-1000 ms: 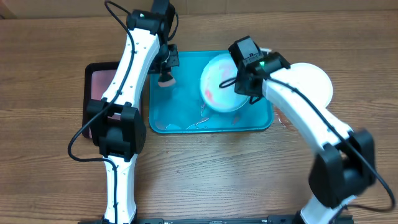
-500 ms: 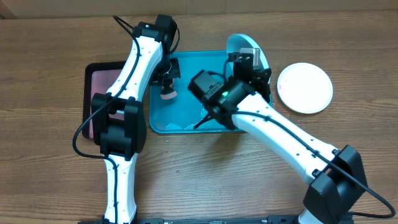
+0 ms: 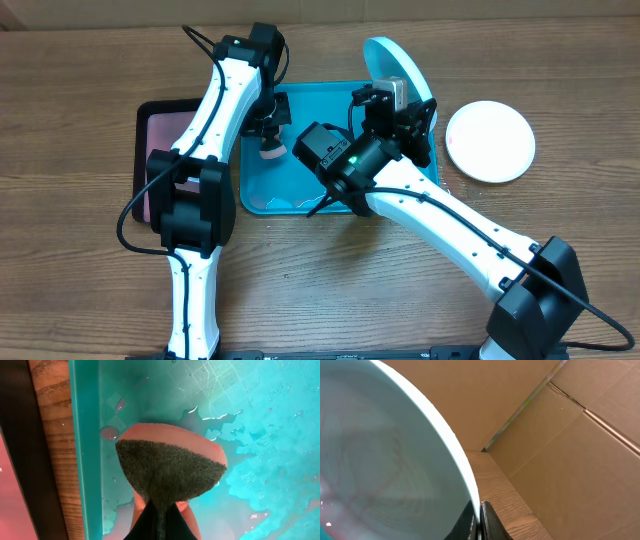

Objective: Clean dirty plates on tray and stack at the side
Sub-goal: 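Lift the white plate with right gripper and stack it on the plates at right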

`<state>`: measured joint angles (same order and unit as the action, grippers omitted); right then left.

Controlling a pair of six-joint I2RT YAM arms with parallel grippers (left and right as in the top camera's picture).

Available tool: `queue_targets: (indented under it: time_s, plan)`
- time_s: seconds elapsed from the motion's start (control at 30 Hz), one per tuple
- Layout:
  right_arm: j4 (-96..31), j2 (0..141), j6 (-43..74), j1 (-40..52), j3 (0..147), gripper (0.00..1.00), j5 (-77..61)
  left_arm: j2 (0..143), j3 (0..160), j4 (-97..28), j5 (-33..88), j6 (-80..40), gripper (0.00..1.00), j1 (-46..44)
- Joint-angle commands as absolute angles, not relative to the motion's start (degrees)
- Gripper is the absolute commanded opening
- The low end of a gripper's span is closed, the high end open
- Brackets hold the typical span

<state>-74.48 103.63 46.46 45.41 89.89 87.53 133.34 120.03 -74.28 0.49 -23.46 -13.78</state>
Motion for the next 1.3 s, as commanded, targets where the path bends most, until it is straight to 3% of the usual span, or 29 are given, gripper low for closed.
queue_targets:
  time_s: [0.0, 0.47, 1.07, 1.27]
  plan:
    - [-74.3, 100.9, 47.8, 45.4, 90.5, 0.04, 90.1, 134.0, 120.0, -74.3, 1.4, -22.8, 0.04, -14.0]
    - [-74.3, 100.7, 48.3, 45.2, 90.5, 0.04, 85.8, 134.0, 120.0, -74.2, 1.4, -22.8, 0.04, -14.0]
    - [-71.1, 101.3, 48.2, 37.9, 90.0, 0.04, 48.7, 134.0, 120.0, -74.2, 1.4, -22.8, 0.04, -14.0]
    - [-67.4, 102.1, 40.7, 33.1, 90.0, 0.04, 33.3, 134.0, 120.0, -74.2, 1.4, -22.7, 0.04, -14.0]
